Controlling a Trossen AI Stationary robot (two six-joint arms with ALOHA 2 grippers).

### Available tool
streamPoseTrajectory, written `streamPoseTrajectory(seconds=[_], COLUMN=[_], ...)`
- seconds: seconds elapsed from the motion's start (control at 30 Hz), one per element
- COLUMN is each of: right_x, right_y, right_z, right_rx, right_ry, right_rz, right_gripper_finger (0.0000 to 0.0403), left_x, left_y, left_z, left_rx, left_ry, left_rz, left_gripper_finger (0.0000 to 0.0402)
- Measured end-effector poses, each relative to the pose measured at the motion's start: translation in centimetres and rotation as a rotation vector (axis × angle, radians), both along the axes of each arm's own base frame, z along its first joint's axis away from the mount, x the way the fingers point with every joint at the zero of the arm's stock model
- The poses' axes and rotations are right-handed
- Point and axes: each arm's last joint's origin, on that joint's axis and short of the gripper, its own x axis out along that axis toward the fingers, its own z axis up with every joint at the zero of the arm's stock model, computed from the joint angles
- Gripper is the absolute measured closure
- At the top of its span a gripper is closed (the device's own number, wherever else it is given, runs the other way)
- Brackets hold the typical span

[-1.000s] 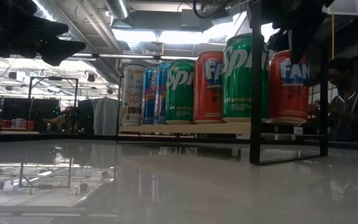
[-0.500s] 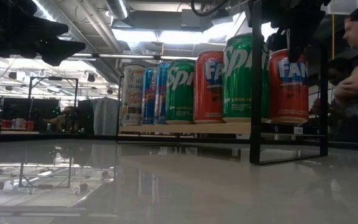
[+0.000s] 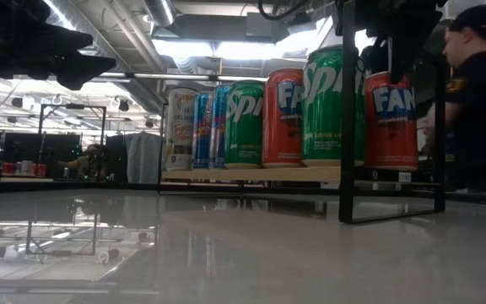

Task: Place canned beverage on shelf
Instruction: Put the red soda can on the shelf

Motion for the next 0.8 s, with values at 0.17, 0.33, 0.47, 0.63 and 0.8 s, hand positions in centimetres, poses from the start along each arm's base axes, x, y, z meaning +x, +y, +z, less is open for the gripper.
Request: streamPoseTrajectory(seconds=[0.17,0.33,0.47,0.63,0.8], right_x=[0.0,0.0,-0.1,-0.5,-1.5], right_y=[0.0,0.0,0.0,0.0,-0.3], right_z=[0.0,0.0,0.6,2.9,4.2], right_rx=[0.000,0.000,0.000,-0.001,-0.069], right_ry=[0.001,0.004,0.004,0.009,0.070], right_rz=[0.000,-0.001,0.003,0.013,0.005], right_gripper_finger=[0.0064,0.0064,0.0064,0.0063,0.0063], left_x=[0.0,0.0,0.0,0.0,0.0], left_y=[0.0,0.0,0.0,0.0,0.0], left_z=[0.0,0.0,0.0,0.0,0.0], left_rx=[0.000,0.000,0.000,0.000,0.000], left_ry=[0.000,0.000,0.000,0.000,0.000], left_rz=[0.000,0.000,0.000,0.000,0.000], left_gripper_finger=[0.0047,0.0047,0.0047,0.0047,0.0047])
